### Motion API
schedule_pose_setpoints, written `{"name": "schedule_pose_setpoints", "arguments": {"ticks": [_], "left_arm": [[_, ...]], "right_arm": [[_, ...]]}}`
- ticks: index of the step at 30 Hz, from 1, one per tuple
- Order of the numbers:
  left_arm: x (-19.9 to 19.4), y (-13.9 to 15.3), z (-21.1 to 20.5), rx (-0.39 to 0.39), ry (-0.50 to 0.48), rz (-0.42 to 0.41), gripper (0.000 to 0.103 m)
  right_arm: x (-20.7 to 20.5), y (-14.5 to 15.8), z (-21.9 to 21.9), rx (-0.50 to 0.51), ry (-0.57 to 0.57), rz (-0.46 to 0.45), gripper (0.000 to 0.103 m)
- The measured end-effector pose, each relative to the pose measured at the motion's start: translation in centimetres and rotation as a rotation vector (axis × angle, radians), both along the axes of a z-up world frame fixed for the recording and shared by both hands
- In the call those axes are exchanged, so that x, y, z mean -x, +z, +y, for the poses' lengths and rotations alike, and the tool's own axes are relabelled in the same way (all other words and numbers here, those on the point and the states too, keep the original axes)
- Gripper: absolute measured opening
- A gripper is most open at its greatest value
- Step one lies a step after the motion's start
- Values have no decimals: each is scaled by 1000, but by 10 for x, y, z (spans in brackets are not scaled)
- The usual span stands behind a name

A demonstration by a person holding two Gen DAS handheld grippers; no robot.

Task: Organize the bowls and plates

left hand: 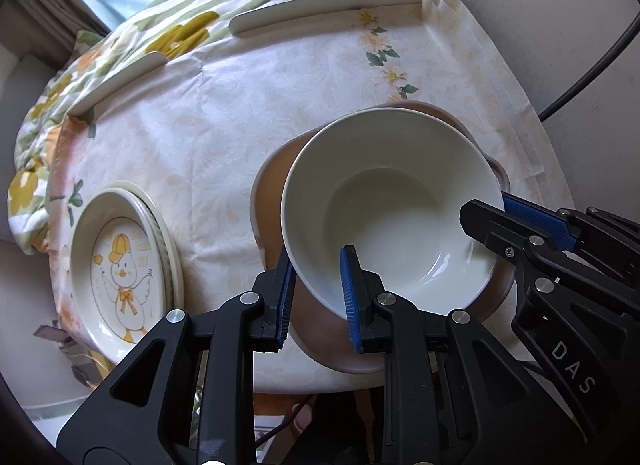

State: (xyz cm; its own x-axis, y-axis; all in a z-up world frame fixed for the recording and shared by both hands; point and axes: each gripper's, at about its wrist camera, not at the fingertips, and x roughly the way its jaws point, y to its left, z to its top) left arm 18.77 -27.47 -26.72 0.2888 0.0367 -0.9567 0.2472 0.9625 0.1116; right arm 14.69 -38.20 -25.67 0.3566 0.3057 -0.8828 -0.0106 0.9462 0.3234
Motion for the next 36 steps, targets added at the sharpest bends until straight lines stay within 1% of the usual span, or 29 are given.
{"name": "schedule_pose_setpoints", "arguments": {"ticks": [4, 8, 12, 14, 15, 16, 17, 18, 19, 20, 22, 23, 24, 26, 27, 30, 32, 34, 36], "left_arm": [[0, 0, 1, 11, 4, 4, 19], [-1, 3, 8, 52, 30, 14, 19], [2, 24, 15, 65, 48, -37, 19], [3, 41, 22, 96, 62, -89, 23], [6, 55, 28, 129, 66, -138, 26], [9, 66, 32, 150, 70, -173, 37], [12, 77, 37, 171, 75, -214, 62], [17, 90, 43, 188, 82, -268, 76], [22, 101, 49, 196, 89, -319, 97], [27, 111, 53, 203, 92, -368, 103], [33, 123, 61, 209, 90, -415, 103], [35, 125, 64, 199, 90, -413, 103], [36, 126, 67, 182, 91, -397, 103], [39, 122, 73, 166, 79, -356, 103], [39, 118, 76, 158, 73, -328, 103], [40, 96, 83, 144, 39, -211, 103], [39, 77, 85, 128, 26, -133, 103], [36, 58, 86, 124, 20, -73, 103], [28, 39, 84, 120, 25, -2, 103]], "right_arm": [[1, 0, 0, -7, 1, 1, 16], [3, 2, -5, -43, -5, -10, 16], [3, 13, -12, -66, -9, -36, 16], [3, 23, -15, -64, 3, -58, 16], [3, 29, -16, -60, 14, -70, 16], [3, 34, -17, -55, 26, -81, 16], [5, 42, -19, -47, 40, -98, 16], [7, 49, -20, -37, 54, -117, 16], [8, 55, -21, -26, 64, -137, 16], [11, 63, -23, -13, 78, -164, 18], [17, 76, -26, 12, 100, -215, 43], [19, 81, -27, 20, 105, -234, 75], [22, 85, -28, 29, 112, -252, 101], [26, 89, -30, 47, 143, -272, 103], [27, 89, -30, 65, 165, -260, 103], [26, 79, -29, 142, 221, -187, 103], [27, 70, -29, 182, 240, -153, 103], [26, 57, -29, 227, 247, -110, 103], [20, 38, -23, 323, 264, -43, 103]]}}
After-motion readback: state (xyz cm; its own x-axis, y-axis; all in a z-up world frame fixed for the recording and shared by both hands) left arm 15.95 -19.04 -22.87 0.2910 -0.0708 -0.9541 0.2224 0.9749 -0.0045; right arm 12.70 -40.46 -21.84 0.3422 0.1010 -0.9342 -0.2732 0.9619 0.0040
